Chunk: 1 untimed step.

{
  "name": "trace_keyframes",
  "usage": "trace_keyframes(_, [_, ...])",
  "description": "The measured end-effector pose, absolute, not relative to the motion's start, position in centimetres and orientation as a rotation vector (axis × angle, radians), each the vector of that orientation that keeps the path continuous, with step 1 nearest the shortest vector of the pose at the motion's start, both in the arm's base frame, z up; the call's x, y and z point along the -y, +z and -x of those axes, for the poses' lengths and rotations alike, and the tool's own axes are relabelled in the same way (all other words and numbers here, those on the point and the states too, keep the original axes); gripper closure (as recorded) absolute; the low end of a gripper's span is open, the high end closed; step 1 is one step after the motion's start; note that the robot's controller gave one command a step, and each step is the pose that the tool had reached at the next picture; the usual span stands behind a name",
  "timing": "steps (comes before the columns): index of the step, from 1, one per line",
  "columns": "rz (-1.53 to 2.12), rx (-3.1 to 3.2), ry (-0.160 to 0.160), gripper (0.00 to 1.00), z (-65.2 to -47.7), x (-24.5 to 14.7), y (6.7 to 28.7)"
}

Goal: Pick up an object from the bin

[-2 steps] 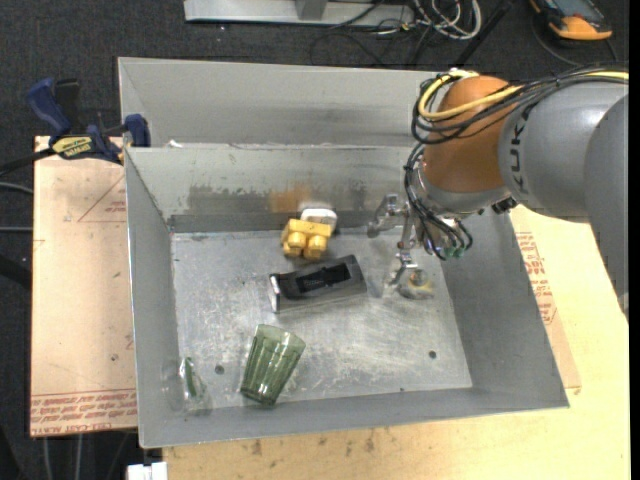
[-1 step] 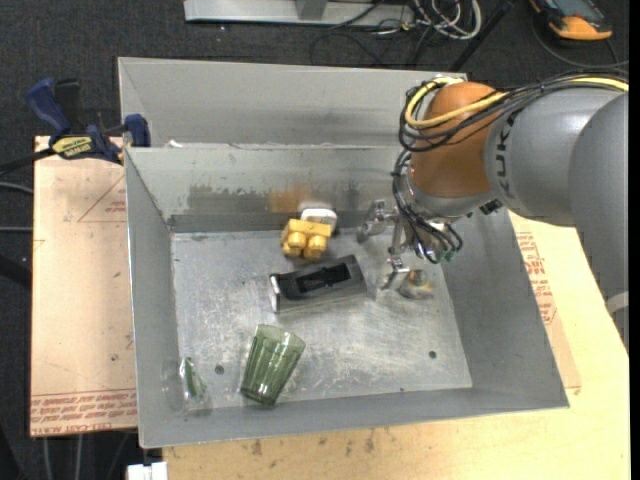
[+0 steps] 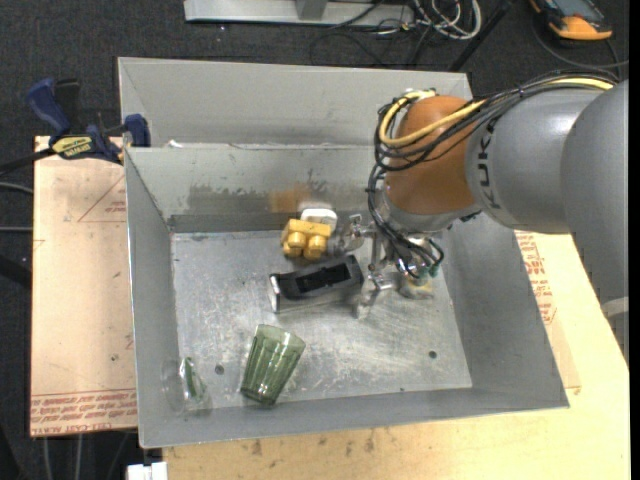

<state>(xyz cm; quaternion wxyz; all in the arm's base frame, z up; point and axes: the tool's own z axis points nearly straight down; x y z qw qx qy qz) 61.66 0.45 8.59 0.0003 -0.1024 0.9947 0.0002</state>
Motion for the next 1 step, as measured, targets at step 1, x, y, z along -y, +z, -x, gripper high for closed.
trace_keyframes(1, [0.354, -3.115, -0.009, 0.0, -61.73, -3.56, 7.67])
